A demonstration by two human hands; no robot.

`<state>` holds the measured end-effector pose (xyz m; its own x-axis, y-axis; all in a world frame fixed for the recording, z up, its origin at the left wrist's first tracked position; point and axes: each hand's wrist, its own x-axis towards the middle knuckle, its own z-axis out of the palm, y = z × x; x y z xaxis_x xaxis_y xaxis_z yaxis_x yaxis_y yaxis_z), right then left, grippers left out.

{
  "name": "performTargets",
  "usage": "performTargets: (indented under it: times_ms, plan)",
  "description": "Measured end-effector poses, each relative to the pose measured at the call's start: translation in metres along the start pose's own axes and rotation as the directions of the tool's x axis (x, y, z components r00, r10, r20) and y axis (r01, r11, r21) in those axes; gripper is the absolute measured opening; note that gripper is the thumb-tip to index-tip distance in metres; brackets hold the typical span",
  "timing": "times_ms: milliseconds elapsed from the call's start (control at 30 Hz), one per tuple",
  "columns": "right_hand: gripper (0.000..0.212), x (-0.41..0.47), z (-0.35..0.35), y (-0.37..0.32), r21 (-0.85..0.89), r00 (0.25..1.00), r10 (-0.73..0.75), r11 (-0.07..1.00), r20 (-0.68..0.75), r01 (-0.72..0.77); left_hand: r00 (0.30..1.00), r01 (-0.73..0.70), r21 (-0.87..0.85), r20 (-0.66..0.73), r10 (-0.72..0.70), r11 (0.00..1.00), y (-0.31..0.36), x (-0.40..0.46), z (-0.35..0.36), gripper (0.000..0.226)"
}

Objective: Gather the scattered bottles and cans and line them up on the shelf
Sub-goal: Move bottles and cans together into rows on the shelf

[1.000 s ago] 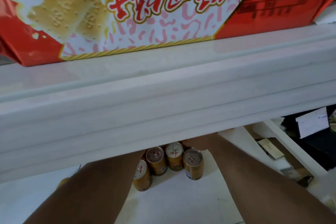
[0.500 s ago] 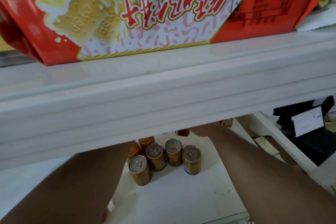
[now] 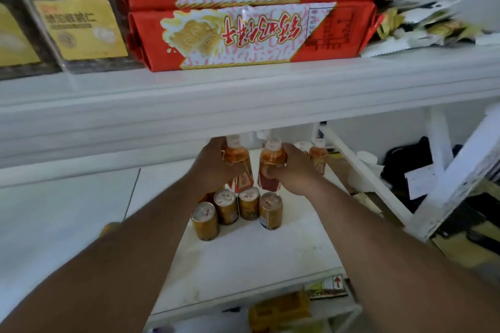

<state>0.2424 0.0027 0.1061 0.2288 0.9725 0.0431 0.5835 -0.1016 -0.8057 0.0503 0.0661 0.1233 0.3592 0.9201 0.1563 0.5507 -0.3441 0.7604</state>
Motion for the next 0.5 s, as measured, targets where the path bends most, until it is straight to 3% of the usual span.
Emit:
performTargets:
  times_ms: [133, 300, 500]
  plan:
    - [0.036, -0.024, -0.01, 0.007, 0.026, 0.999, -0.043, 0.999, -0.014, 0.043, 0.999, -0.017, 0.023, -0.044, 0.018, 1.0, 0.005, -0.029, 0.014, 0.042]
    - [0.036, -0.06, -0.031, 0.021, 0.119, 0.999, -0.047, 0.992, 0.002, 0.046, 0.996, 0.065, 0.011, -0.055, -0.065, 0.998, 0.022, -0.074, 0.036, 0.037]
    - [0.059, -0.105, -0.054, 0.039, 0.169, 0.999, -0.033, 0.985, 0.02, 0.03, 0.996, 0.092, 0.026, -0.017, -0.092, 0.995, 0.046, -0.128, 0.065, 0.04]
